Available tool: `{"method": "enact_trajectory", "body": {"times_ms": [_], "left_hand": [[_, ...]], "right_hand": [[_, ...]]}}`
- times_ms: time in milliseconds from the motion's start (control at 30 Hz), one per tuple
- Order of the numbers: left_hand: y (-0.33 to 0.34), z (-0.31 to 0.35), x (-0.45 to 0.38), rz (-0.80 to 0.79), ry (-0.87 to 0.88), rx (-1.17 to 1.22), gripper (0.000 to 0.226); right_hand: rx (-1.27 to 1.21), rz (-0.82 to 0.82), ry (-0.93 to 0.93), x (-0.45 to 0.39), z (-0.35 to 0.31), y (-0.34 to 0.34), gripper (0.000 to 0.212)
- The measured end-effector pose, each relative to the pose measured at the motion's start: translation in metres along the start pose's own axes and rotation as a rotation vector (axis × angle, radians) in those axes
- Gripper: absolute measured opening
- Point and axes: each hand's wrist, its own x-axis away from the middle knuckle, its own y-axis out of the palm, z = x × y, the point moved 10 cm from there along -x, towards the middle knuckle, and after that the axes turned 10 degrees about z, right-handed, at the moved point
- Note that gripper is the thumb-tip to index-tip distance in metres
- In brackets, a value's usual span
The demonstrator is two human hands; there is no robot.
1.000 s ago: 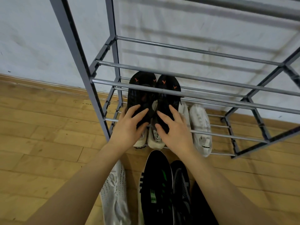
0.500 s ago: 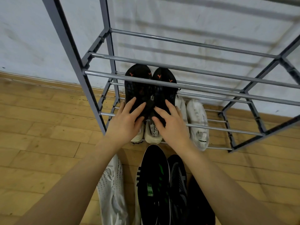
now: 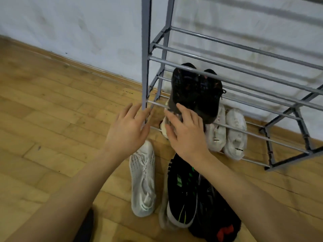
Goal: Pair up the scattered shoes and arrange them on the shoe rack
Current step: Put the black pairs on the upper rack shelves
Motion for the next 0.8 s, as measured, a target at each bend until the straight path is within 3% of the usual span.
{"method": "enact_trajectory", "body": {"times_ms": [100,233,433,533,667,800], "left_hand": [[-0.020,-0.044,0.033,0.001,-0.126,-0.035,0.052],[-0.038,-0.094,0.100,-0.011,-0.277,-0.074,0.044],[-0.030,-0.142,0.231,-0.214,-0.455,-0.152,0.050],[-0.008,-0.154,0.291,-0.385,-0.524,-0.166,0.065],[0.022,-0.155,0.353,-0.640,-0.540,-0.220,0.103],[0.031,-0.156,0.361,-0.637,-0.534,-0.262,0.111]], "right_hand": [[-0.024,-0.119,-0.183,-0.001,-0.056,0.023,0.038],[-0.142,-0.251,-0.229,0.020,-0.121,0.063,0.035],[-0.249,-0.556,-0.292,0.122,-0.201,0.135,0.042],[-0.267,-0.685,-0.272,0.171,-0.211,0.165,0.043],[-0.214,-0.832,-0.348,0.226,-0.215,0.194,0.050],[-0.200,-0.852,-0.388,0.248,-0.214,0.202,0.059]]}}
